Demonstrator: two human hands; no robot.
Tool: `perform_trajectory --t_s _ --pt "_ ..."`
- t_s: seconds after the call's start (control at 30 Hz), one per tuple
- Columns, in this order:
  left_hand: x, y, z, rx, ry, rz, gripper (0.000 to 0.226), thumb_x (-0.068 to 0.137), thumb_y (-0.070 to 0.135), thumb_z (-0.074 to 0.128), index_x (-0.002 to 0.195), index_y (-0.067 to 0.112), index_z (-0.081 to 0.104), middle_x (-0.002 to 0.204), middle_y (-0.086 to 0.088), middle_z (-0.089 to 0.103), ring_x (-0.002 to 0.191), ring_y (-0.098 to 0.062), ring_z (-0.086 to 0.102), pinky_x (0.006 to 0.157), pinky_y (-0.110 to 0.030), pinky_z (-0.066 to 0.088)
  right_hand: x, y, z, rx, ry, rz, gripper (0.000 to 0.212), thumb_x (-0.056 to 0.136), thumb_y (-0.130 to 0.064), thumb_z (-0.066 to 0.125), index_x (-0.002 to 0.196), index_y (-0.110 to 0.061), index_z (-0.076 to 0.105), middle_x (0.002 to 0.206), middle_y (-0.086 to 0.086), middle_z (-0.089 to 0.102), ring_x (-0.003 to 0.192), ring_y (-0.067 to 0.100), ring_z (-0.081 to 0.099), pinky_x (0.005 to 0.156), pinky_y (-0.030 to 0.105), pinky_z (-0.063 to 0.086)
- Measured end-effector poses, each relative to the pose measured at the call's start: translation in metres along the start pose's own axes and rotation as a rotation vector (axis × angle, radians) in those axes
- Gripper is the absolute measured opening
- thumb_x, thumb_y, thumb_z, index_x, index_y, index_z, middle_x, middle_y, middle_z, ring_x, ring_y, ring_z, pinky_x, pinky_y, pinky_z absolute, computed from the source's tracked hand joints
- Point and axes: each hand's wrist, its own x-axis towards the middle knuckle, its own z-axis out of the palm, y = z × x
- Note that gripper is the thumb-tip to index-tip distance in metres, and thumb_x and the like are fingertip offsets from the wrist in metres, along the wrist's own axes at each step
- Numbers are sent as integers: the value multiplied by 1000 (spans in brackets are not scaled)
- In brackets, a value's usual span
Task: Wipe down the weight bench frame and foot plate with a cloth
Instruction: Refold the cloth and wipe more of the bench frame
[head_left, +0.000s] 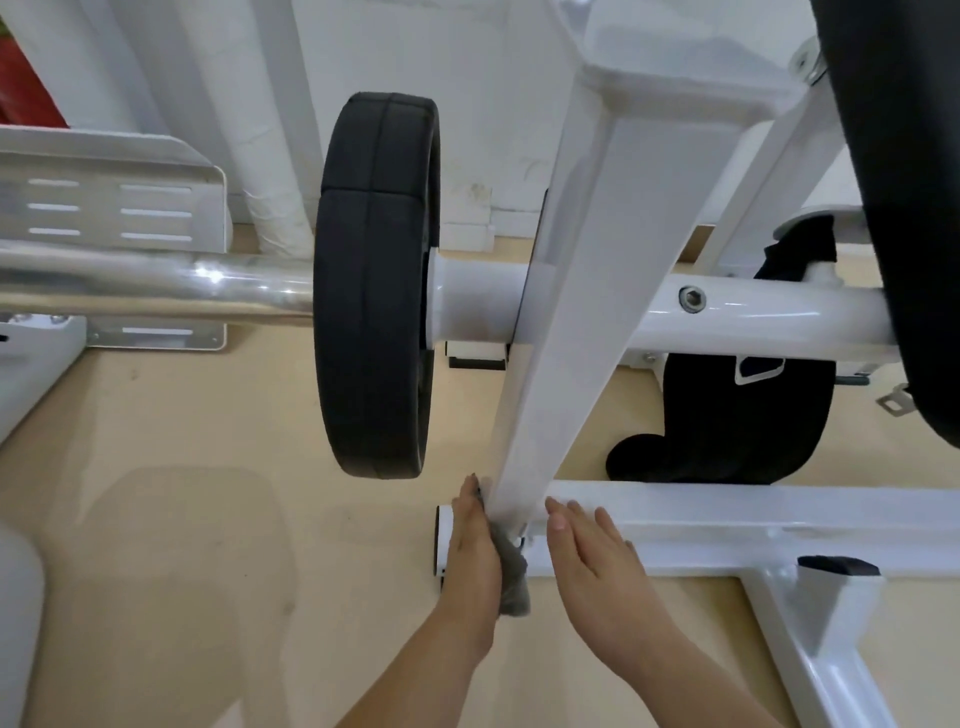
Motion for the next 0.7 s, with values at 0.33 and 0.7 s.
perform_trajectory --t_s 0.33,0.7 --pt "13 -4 -9 121 13 53 87 76 92 45 144 39 52 144 7 59 129 -21 56 118 -48 37 5 11 5 62 -70 17 56 108 -51 13 159 -34 29 169 -19 9 157 10 -6 128 45 4" --pt "-33 -37 2 -101 -195 91 40 101 2 48 132 19 65 119 0 76 117 -16 70 109 -35 47 -3 9 2 316 -57 80 61 106 -58 26 162 -35 20 168 -17 13 156 6 -1 128 38 10"
